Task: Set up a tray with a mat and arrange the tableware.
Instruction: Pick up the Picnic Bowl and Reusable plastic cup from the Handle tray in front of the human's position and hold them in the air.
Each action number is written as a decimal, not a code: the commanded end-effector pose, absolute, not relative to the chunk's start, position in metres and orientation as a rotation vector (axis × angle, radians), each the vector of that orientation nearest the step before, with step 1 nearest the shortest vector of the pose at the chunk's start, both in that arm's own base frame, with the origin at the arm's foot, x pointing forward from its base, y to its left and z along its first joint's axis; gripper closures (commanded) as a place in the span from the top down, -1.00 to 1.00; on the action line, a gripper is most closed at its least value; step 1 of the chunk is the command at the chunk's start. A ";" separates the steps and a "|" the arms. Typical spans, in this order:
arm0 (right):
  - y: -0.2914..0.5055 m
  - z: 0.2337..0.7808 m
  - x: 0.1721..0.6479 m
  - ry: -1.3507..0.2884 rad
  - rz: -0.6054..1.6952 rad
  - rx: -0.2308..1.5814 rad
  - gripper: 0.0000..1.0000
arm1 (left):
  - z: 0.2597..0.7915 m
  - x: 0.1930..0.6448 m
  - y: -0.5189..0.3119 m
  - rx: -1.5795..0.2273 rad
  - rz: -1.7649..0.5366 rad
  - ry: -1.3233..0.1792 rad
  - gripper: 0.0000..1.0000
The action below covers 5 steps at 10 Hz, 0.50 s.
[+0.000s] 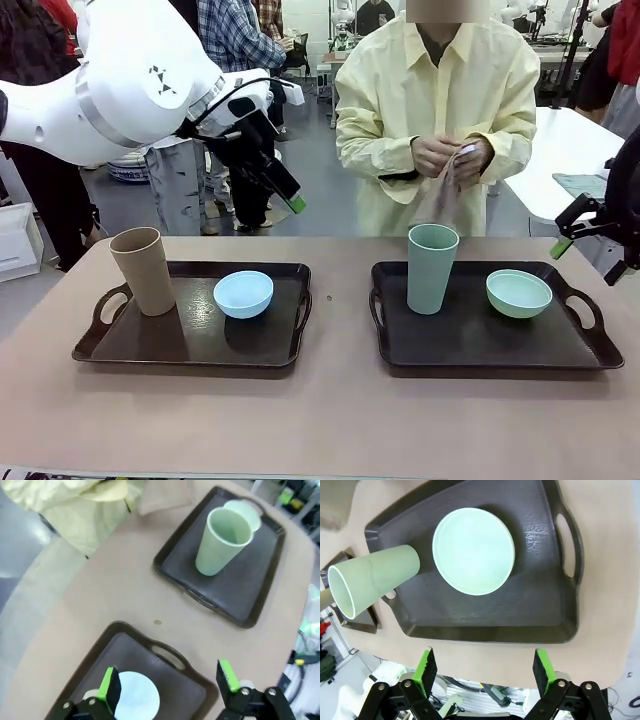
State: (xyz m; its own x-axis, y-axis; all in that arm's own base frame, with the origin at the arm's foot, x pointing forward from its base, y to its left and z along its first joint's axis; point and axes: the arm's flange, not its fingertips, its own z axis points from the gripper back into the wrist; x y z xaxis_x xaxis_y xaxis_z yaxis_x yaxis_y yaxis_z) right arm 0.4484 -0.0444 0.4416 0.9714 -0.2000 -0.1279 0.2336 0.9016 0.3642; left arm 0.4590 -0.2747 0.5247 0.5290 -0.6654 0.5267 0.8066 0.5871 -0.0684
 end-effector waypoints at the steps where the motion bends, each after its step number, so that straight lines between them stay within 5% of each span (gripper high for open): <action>1: -0.024 0.435 0.470 0.137 -0.203 0.350 1.00 | 0.514 0.470 -0.298 -0.408 -1.062 -0.434 1.00; 5: 0.002 0.415 0.485 0.102 -0.263 0.172 1.00 | 0.482 0.483 -0.337 -0.569 -1.440 -0.586 1.00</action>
